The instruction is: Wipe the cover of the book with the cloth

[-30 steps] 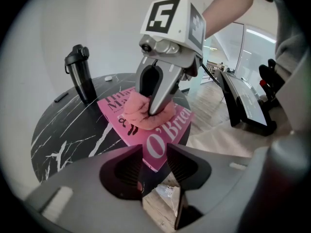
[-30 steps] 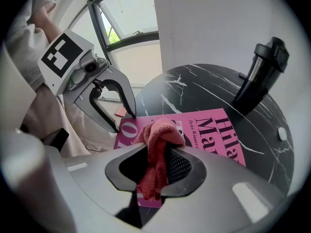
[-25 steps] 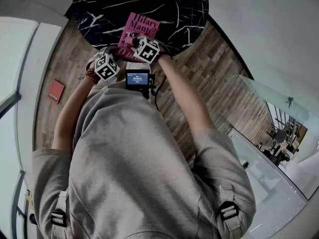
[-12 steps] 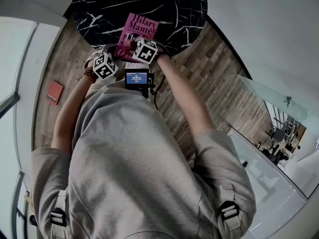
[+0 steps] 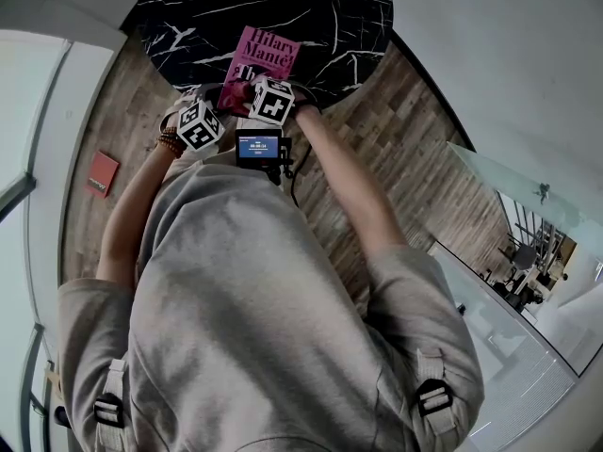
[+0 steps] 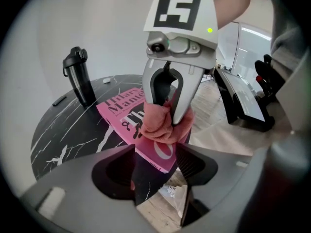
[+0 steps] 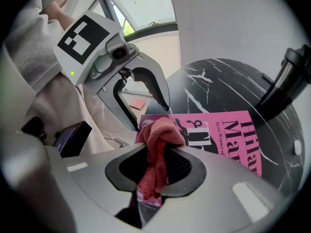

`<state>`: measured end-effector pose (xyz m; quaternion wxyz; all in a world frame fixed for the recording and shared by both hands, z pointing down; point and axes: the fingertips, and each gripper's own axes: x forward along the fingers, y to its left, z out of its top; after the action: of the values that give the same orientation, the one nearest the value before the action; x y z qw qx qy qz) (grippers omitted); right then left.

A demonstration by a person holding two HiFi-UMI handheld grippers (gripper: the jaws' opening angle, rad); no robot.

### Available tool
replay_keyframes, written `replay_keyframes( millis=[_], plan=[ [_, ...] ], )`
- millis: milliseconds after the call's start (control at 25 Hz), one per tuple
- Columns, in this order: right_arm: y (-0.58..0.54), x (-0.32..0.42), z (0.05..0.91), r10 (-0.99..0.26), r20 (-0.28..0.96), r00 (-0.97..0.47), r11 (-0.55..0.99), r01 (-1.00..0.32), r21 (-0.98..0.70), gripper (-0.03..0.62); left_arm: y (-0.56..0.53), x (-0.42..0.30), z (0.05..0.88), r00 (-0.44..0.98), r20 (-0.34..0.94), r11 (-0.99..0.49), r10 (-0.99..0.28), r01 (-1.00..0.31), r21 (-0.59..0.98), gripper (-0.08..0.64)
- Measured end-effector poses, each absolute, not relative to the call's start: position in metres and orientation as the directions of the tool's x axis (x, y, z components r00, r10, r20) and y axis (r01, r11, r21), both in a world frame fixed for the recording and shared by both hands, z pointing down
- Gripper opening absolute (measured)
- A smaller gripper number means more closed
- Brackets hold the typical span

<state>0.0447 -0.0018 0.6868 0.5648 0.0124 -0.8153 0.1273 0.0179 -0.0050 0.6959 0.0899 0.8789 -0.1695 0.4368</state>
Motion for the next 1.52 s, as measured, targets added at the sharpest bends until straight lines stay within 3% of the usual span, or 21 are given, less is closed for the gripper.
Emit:
replay_keyframes(
  millis=[160, 640, 880, 1080, 1320, 1520],
  plan=[
    [0.010, 0.038, 0.687, 0.200, 0.910, -0.364, 0.954, -0.139, -0.266, 0.101, -0.006, 0.017, 0.696, 0.561, 0.796, -0.921, -0.229, -0.389, 0.009, 0.266],
    [-0.006, 0.047, 0.681, 0.254, 0.861, -0.440, 0.915, -0.179, -0.362, 0.106, -0.008, 0.015, 0.696, 0.562, 0.784, -0.893, -0.264, -0.449, 0.021, 0.265],
    [-0.098, 0.061, 0.659, 0.080, 0.866, -0.494, 0.922, -0.294, -0.253, 0.107, -0.007, 0.013, 0.695, 0.554, 0.789, -0.881, -0.265, -0.471, 0.035, 0.268],
    [-0.170, 0.065, 0.653, -0.089, 0.903, -0.420, 0.937, -0.343, -0.067, 0.109, -0.007, 0.011, 0.696, 0.552, 0.790, -0.869, -0.266, -0.493, 0.051, 0.268],
    [-0.188, 0.056, 0.676, -0.105, 0.942, -0.319, 0.948, -0.318, -0.002, 0.110, -0.006, 0.011, 0.695, 0.547, 0.793, -0.862, -0.270, -0.504, 0.055, 0.268],
    [-0.187, 0.054, 0.682, -0.127, 0.936, -0.328, 0.931, -0.364, -0.002, 0.109, -0.006, 0.013, 0.695, 0.541, 0.798, -0.885, -0.265, -0.466, 0.022, 0.270]
  ],
)
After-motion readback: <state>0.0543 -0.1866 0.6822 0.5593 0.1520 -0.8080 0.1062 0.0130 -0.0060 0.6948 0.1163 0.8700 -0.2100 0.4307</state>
